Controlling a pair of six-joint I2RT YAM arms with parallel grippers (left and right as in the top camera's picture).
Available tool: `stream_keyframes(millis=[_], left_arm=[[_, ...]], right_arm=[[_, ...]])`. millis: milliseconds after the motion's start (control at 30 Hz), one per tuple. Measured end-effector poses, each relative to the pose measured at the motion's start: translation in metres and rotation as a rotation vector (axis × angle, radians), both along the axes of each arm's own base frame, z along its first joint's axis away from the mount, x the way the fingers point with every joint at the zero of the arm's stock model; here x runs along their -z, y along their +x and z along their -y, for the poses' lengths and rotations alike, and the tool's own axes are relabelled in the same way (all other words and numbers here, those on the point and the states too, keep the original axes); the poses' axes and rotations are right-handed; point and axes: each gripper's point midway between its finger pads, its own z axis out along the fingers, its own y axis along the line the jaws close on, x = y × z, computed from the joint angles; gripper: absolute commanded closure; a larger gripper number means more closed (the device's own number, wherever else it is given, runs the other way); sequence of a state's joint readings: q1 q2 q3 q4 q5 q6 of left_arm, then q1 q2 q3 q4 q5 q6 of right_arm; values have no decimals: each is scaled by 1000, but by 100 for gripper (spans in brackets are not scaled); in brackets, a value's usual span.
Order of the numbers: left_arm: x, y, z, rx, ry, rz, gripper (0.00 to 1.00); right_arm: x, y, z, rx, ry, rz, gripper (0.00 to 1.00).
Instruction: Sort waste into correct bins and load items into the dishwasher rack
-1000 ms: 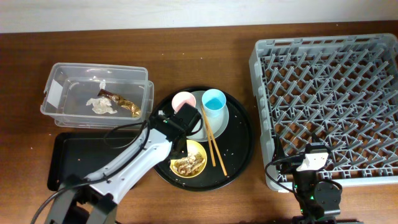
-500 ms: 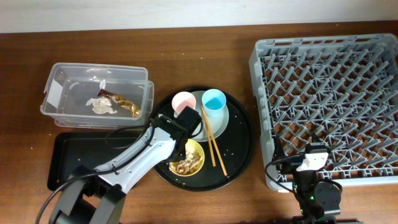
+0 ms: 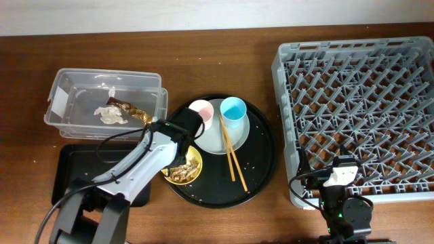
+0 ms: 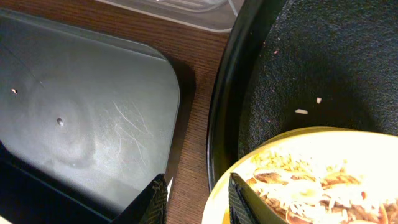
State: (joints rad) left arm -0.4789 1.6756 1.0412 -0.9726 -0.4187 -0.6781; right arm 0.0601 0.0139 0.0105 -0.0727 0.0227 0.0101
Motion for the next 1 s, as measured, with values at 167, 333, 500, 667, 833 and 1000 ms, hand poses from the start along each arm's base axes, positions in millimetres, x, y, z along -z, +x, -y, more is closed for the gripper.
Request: stream_keyframes(millis=[167,333,500,667,833,1000], left_arm=[[1,-6,-1,-3,-4,-28,69],[-21,-7,0,-4,6,-66,74],[-54,6,32,104,-138,-95,77],[-56,-21,66,286,-343,-244,78],[-74,-40,77,360,-424,-268,77],[-89,-55,92,429,-476,-256,77]], right_arm=[[0,0,0,0,0,0,2],[0,0,0,0,0,0,2],[0,0,0,0,0,0,2],[0,0,0,0,0,0,1],[0,0,0,0,0,0,2],[0,0,0,0,0,0,2]])
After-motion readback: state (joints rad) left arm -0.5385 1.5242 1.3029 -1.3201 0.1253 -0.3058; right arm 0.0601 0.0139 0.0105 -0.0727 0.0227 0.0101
